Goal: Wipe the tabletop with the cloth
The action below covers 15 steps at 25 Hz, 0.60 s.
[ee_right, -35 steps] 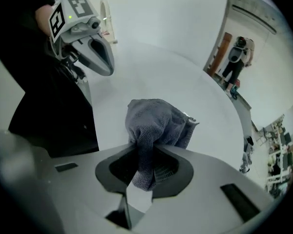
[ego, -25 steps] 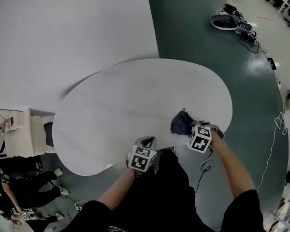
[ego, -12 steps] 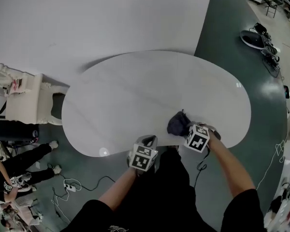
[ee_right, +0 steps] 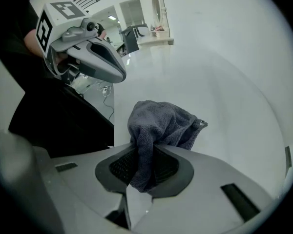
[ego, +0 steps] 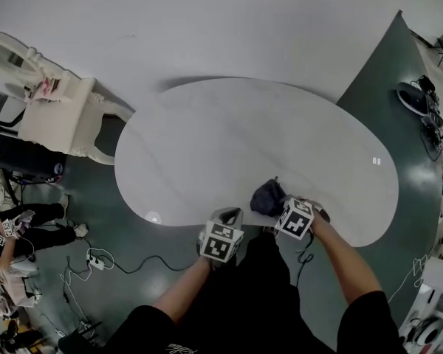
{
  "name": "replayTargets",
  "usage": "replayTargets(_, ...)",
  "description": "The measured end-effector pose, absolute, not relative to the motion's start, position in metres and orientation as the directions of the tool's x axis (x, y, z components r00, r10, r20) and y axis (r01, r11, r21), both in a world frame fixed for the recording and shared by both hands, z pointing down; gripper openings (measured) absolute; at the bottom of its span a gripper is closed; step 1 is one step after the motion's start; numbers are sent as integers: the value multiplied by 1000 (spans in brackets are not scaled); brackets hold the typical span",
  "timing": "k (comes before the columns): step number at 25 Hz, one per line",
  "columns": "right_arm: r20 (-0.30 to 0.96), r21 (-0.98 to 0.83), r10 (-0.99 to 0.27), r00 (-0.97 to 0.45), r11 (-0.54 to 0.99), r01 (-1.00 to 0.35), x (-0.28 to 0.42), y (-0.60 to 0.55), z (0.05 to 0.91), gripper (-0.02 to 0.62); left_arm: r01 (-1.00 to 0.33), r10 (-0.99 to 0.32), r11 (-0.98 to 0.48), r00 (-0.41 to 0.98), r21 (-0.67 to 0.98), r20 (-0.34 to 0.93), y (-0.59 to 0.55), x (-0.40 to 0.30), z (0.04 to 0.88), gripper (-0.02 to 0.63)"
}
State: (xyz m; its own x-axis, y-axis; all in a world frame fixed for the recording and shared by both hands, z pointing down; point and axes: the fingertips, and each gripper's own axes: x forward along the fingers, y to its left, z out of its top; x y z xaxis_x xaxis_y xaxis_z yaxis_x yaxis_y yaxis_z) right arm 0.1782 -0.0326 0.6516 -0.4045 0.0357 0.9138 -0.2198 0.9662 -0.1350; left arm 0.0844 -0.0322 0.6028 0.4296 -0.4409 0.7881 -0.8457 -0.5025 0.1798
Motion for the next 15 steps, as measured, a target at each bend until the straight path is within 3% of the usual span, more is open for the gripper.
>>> replayTargets(15, 913, -120, 124, -389, 992, 35, 23, -30, 645, 57, -957, -555, -235, 278, 172, 784, -10, -43, 596, 6)
